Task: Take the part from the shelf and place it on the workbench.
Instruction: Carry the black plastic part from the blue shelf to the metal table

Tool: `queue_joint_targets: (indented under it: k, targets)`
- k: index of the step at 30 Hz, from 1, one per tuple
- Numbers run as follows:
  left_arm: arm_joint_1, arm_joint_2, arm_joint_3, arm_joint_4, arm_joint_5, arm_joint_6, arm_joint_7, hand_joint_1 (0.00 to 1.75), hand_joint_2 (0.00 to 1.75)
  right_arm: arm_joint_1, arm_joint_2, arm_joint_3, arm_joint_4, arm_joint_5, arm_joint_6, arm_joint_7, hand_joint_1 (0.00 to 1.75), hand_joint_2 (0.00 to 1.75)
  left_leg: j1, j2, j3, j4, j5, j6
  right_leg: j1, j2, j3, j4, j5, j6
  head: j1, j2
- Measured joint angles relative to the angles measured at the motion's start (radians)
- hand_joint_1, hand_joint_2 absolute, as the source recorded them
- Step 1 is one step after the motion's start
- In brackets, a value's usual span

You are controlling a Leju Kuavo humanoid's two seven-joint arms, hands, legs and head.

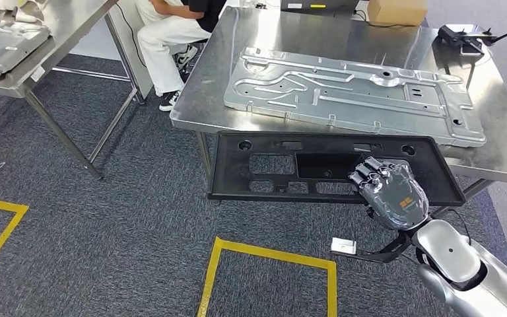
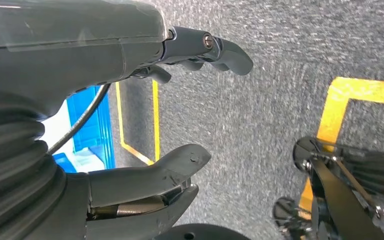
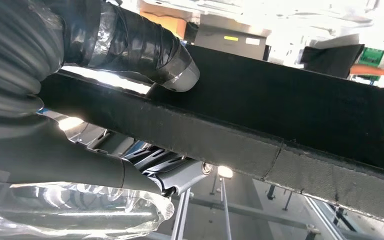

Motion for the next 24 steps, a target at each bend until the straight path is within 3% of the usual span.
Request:
queue_joint_targets:
  k: [1,3,4,8,10,12,13,14,15,17,18,20,24]
  targets:
    - [0.000,0.000,0.000,0.000,0.000,0.000,-0.001,0.00,1.75,0.000,0.000,0.000,0.000,0.000,0.001,0.000,1.75,1.75,0.000,-0.001,0.006,0.004,-0.008,-0.003,-0.001,0.000,0.021,-0.064,0.047,-0.001,0.000,0.000]
    - [0.001,-0.001,0.000,0.000,-0.001,-0.001,-0.002,0.00,1.75,-0.002,0.000,-0.002,0.000,0.000,0.002,0.000,1.75,1.75,-0.003,-0.002,0.013,0.013,-0.023,-0.012,0.003,0.001,0.062,-0.171,0.100,-0.006,0.000,0.000]
    - [0.001,-0.001,0.001,0.000,-0.001,-0.001,-0.003,0.00,1.75,-0.001,0.000,-0.002,0.000,0.000,0.003,0.000,1.75,1.75,-0.005,-0.003,0.014,0.016,-0.028,-0.016,0.005,0.002,0.072,-0.198,0.106,-0.010,0.000,0.000]
    - [-0.001,-0.001,0.001,0.000,-0.004,-0.001,-0.004,0.00,1.75,0.001,0.000,-0.005,0.000,0.000,0.006,0.000,1.75,1.75,-0.005,-0.001,0.013,0.029,-0.044,-0.034,0.003,0.004,0.082,-0.209,0.095,-0.031,0.000,0.000]
    - [-0.001,-0.002,0.001,0.000,-0.004,-0.001,-0.004,0.00,1.75,0.001,0.000,-0.008,0.000,0.000,0.006,0.000,1.75,1.75,-0.001,0.002,-0.024,0.108,-0.084,-0.046,0.000,0.002,0.094,-0.214,0.090,-0.043,0.000,0.000]
    - [-0.001,-0.002,0.002,0.000,-0.003,-0.001,-0.004,0.00,1.75,0.004,0.000,-0.009,-0.001,0.000,0.005,0.005,1.75,1.75,0.002,0.003,-0.100,0.248,-0.138,-0.053,0.001,0.001,0.102,-0.214,0.083,-0.051,-0.001,0.000]
    - [0.000,-0.002,0.002,0.000,-0.003,-0.001,-0.004,0.00,1.75,0.010,0.000,-0.011,-0.001,0.000,0.004,0.009,1.75,1.75,0.003,0.003,-0.134,0.302,-0.149,-0.055,0.002,0.001,0.107,-0.214,0.079,-0.052,0.000,0.000]
    - [0.001,-0.002,0.003,0.000,-0.003,-0.001,-0.004,0.00,1.75,0.017,-0.002,-0.015,-0.003,0.000,0.003,0.014,1.75,1.75,0.003,0.003,-0.154,0.324,-0.141,-0.055,0.002,0.001,0.112,-0.214,0.074,-0.052,-0.001,0.000]
    - [0.002,-0.002,0.004,0.000,-0.002,-0.001,-0.004,0.00,1.75,0.026,-0.005,-0.021,-0.006,-0.001,0.001,0.018,1.75,1.75,0.003,0.003,-0.153,0.305,-0.112,-0.054,0.002,0.001,0.120,-0.214,0.068,-0.050,-0.001,0.000]
    - [0.005,-0.002,0.005,0.000,-0.001,-0.001,-0.004,0.00,1.75,0.043,-0.015,-0.036,-0.015,-0.003,-0.001,0.028,1.75,1.75,0.002,0.003,-0.105,0.177,-0.025,-0.044,0.001,0.002,0.137,-0.214,0.055,-0.046,-0.001,0.000]
    - [0.005,-0.002,0.006,0.000,0.000,-0.001,-0.004,0.00,1.75,0.050,-0.020,-0.046,-0.020,-0.004,-0.004,0.032,1.75,1.75,0.000,0.004,-0.074,0.110,0.002,-0.037,0.003,0.002,0.143,-0.214,0.049,-0.041,0.000,0.000]
    - [0.005,-0.001,0.007,0.000,-0.001,-0.002,-0.004,0.00,1.75,0.068,-0.032,-0.068,-0.029,-0.008,-0.008,0.039,1.75,1.75,-0.006,0.005,-0.040,0.035,0.014,-0.026,0.004,0.003,0.152,-0.217,0.043,-0.029,0.000,0.000]
    - [0.004,0.000,0.008,0.000,-0.002,-0.004,-0.006,0.00,1.75,0.105,-0.051,-0.107,-0.045,-0.010,-0.010,0.044,1.75,1.75,-0.005,0.003,-0.010,0.004,0.006,-0.008,0.002,0.003,0.153,-0.192,0.038,-0.009,0.000,0.000]
